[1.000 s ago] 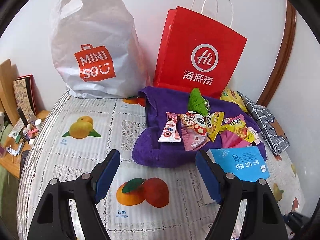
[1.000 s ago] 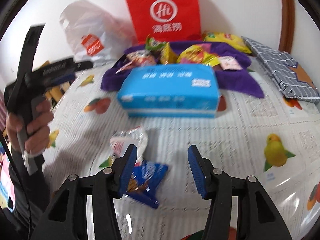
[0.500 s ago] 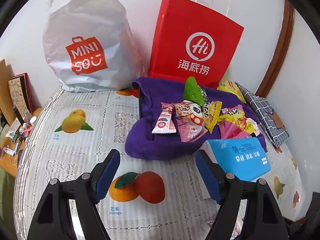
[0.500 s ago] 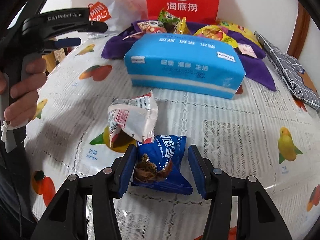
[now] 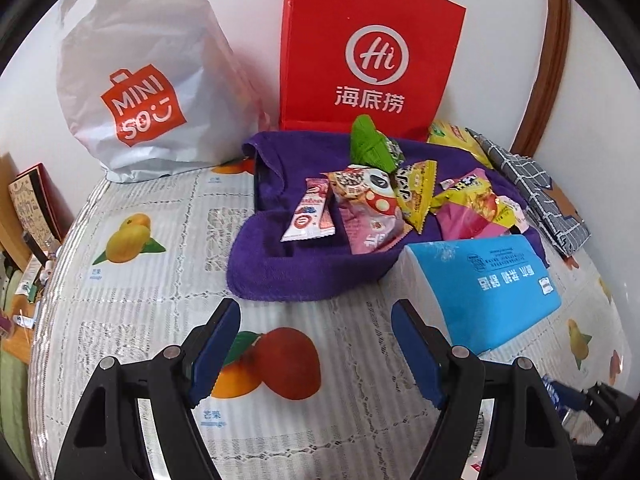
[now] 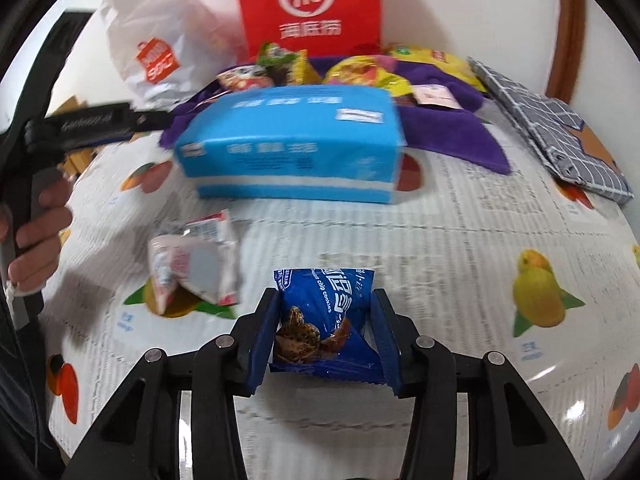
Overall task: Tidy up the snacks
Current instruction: 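Grasp the blue cookie packet on the sheet with right tool, then grasp the white-red wrapper packet with left tool while right tool holds the blue packet, then carry the blue packet with right tool while left tool carries the wrapper toward the towel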
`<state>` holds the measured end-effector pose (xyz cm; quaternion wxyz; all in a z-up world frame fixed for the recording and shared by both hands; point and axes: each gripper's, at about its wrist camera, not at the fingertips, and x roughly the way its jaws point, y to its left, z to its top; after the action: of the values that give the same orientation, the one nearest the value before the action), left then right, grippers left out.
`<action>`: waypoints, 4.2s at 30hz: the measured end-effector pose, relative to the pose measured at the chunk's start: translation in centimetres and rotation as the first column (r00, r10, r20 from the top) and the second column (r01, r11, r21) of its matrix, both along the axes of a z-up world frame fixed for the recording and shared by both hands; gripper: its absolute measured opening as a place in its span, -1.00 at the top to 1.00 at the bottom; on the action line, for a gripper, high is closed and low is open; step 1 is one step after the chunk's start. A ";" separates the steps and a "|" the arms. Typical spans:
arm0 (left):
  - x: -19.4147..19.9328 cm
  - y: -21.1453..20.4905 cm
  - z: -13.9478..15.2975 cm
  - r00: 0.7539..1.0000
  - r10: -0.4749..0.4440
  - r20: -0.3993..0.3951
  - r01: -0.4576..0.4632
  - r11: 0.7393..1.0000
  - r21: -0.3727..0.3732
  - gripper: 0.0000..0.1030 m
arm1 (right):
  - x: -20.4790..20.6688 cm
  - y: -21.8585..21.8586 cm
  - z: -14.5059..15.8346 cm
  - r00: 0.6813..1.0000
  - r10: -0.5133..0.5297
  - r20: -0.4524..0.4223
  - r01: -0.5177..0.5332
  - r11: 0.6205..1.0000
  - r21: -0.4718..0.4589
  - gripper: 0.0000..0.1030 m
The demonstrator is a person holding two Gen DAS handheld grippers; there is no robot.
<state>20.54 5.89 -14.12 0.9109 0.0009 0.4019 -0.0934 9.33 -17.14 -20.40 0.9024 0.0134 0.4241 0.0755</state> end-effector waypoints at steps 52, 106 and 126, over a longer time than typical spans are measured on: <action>-7.6 -8.2 -4.0 0.979 -0.102 -0.176 0.097 0.995 -0.036 0.09 | 2.7 -10.1 -0.6 0.992 -0.117 0.040 0.109 0.981 0.162 0.10; -9.2 -4.7 -2.8 0.982 -0.114 -0.150 0.087 0.981 -0.176 0.15 | 2.0 -7.4 0.7 0.997 -0.047 0.061 0.046 0.999 0.014 0.13; -5.0 -3.6 4.5 0.997 -0.076 -0.010 0.074 0.984 -0.163 0.16 | 3.9 -4.1 9.4 0.971 0.023 0.239 -0.025 1.000 0.006 0.13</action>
<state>15.59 2.31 -9.66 0.9006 -0.0588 0.3998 -0.1600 13.28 -21.20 -11.01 0.9458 0.0031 0.3122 0.0891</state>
